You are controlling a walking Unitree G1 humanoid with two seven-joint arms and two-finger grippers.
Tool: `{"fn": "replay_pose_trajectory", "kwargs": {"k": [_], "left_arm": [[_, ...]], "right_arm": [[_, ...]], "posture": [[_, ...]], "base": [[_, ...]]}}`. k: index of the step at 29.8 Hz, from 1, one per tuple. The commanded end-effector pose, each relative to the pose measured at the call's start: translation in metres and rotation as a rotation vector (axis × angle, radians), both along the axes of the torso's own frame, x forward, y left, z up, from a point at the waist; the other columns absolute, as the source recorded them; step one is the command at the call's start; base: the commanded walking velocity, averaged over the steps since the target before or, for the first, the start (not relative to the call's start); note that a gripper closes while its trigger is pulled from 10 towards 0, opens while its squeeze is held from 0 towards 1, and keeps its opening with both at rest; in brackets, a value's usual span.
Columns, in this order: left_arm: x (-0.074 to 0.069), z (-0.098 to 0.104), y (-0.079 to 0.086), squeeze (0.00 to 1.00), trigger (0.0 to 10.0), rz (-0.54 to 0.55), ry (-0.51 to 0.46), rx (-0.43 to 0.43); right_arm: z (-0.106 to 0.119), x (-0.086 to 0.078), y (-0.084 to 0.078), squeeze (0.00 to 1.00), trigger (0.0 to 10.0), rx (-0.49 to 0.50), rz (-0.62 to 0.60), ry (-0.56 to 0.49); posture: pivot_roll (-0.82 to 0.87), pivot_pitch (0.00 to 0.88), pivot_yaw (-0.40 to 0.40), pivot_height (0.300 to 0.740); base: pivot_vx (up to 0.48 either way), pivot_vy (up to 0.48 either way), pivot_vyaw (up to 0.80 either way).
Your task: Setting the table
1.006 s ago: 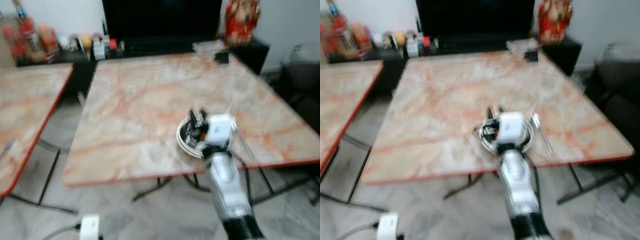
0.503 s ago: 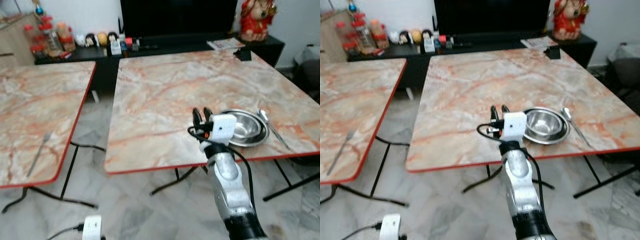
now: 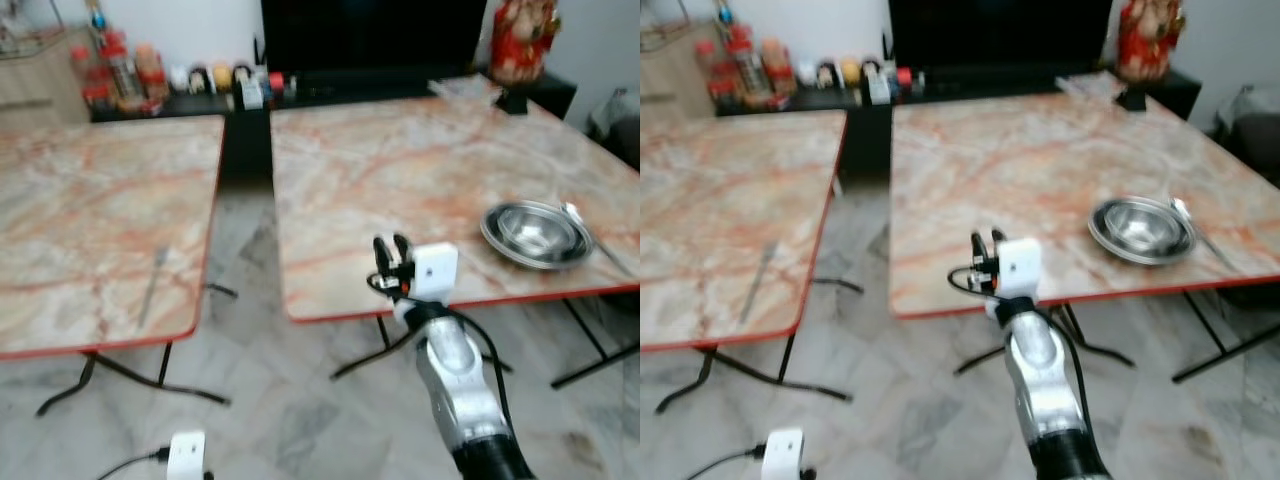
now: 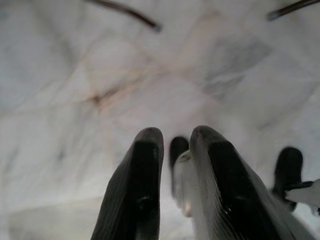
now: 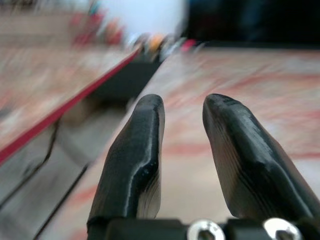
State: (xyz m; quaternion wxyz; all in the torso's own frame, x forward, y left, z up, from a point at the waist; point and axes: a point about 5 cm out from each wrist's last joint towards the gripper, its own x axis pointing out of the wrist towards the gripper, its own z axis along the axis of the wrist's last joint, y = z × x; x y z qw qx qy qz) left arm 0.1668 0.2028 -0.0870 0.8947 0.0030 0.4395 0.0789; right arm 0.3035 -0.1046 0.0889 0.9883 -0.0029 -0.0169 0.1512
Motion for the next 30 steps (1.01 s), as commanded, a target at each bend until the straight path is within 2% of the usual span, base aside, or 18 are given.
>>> {"fn": "replay_pose_trajectory", "kwargs": {"k": [1,8,10,12,13,18,20,21,22,26,30], "left_arm": [[0.0,0.0,0.0,0.0,10.0,0.011,0.007,-0.003],[0.0,0.0,-0.001,0.0,10.0,0.01,0.008,-0.002],[0.0,0.0,-0.001,0.0,10.0,0.01,0.008,-0.002],[0.0,0.0,-0.001,0.0,10.0,0.009,0.008,-0.003],[0.0,0.0,-0.001,0.0,10.0,0.009,0.007,-0.002],[0.001,0.0,0.0,0.0,10.0,0.008,0.006,0.001],[0.002,0.0,0.0,0.0,10.0,-0.009,0.01,0.011],[0.002,0.0,0.0,0.0,10.0,-0.009,0.01,0.011],[0.002,0.001,0.0,0.0,10.0,-0.015,0.01,0.017],[0.003,0.001,0.001,0.0,10.0,-0.015,0.014,0.017],[0.004,0.001,0.001,0.0,10.0,-0.014,0.013,0.017]], "right_arm": [[-0.008,-0.003,-0.005,0.0,10.0,-0.028,0.002,0.016],[-0.052,-0.019,-0.031,0.0,10.0,-0.116,-0.051,0.168],[-0.057,-0.021,-0.034,0.0,10.0,-0.126,-0.056,0.186],[-0.078,-0.033,-0.046,0.0,10.0,-0.158,-0.076,0.28],[-0.1,-0.048,-0.059,0.0,10.0,-0.184,-0.11,0.387],[-0.132,-0.078,-0.082,0.0,10.0,-0.222,-0.207,0.574],[-0.15,-0.099,-0.094,0.0,10.0,-0.21,-0.284,0.704],[-0.15,-0.099,-0.094,0.0,10.0,-0.21,-0.284,0.704],[-0.159,-0.112,-0.1,0.0,10.0,-0.21,-0.331,0.774],[-0.174,-0.138,-0.104,0.0,10.0,-0.192,-0.389,0.914],[-0.177,-0.141,-0.1,0.0,10.0,-0.197,-0.367,0.939]], "posture": [[-0.04,0.0,0.01,0.732],[-0.04,0.0,0.012,0.732],[-0.04,0.0,0.011,0.732],[-0.04,0.0,0.011,0.732],[-0.04,0.0,0.013,0.732],[-0.04,0.0,0.016,0.732],[-0.04,0.0,0.018,0.732],[-0.04,0.0,0.018,0.732],[-0.04,0.0,0.021,0.732],[-0.04,0.0,0.03,0.732],[-0.03,0.0,0.032,0.732]], "base": [[0.0,0.379,0.0],[0.0,0.373,0.0],[0.0,0.371,0.0],[0.0,0.369,0.0],[0.0,0.368,0.0],[0.0,0.253,0.0],[0.0,0.0,0.0],[0.0,0.0,0.0],[0.0,0.0,0.0],[0.0,0.0,0.0],[0.0,0.0,0.0]]}}
